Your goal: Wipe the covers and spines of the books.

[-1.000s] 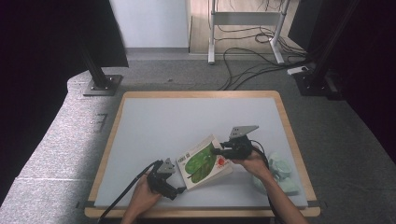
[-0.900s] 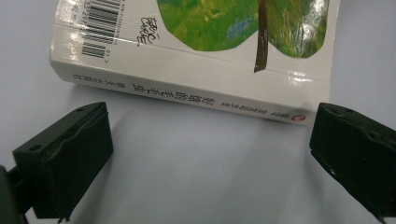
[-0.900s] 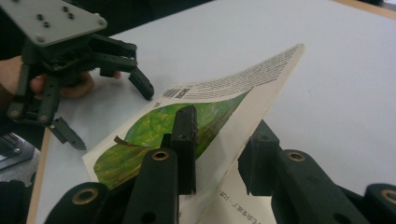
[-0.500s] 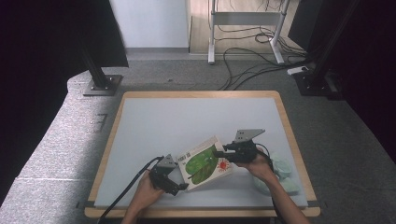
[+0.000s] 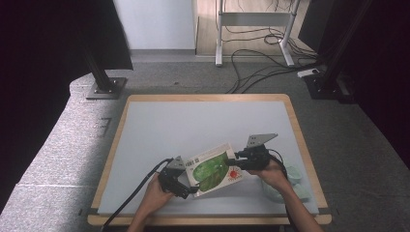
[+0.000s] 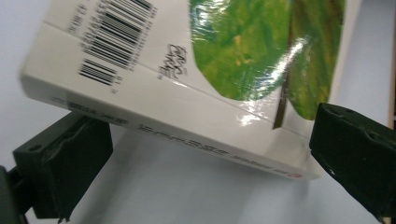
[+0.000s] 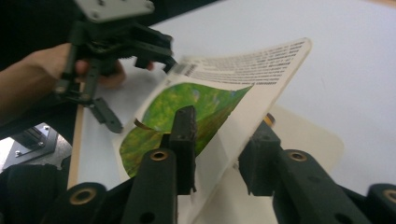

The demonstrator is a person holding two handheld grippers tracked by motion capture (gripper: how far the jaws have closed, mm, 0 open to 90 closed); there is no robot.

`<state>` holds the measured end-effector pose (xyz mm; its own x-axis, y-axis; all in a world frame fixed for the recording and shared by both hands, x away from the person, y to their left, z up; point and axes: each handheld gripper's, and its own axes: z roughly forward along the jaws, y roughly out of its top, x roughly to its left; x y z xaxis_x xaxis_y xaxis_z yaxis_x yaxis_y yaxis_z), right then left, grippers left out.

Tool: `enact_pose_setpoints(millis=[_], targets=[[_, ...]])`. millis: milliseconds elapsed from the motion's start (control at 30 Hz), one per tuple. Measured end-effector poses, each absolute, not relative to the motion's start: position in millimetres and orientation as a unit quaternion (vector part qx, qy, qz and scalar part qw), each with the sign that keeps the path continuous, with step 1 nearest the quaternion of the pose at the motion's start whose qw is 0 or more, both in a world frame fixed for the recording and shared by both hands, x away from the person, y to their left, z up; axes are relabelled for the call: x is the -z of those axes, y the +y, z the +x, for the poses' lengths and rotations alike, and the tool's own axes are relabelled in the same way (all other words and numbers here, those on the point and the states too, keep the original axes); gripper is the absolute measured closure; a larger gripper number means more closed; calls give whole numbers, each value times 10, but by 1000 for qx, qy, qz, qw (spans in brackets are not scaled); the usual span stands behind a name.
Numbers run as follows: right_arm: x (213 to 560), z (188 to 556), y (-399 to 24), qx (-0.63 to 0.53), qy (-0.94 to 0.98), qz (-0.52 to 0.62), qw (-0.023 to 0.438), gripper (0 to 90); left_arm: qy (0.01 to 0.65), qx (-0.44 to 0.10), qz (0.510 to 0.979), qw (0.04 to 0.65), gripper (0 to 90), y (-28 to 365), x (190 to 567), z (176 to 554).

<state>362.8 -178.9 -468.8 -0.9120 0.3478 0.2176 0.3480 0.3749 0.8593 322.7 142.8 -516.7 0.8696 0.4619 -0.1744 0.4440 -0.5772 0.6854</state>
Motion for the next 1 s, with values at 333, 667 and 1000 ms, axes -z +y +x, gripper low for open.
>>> enact_pose_setpoints(millis=[333,667,1000], targets=[[4774,3657,-1783,480,-836,-264,11,613,269,-2,880,391,0,1404,5146,3177],[4824,3649,-1769,461,-845,-272,4,573,253,-26,892,375,107,1378,5142,3099],[4843,3609,-1745,425,-863,-272,-33,485,243,-51,889,385,245,1406,5060,3044]])
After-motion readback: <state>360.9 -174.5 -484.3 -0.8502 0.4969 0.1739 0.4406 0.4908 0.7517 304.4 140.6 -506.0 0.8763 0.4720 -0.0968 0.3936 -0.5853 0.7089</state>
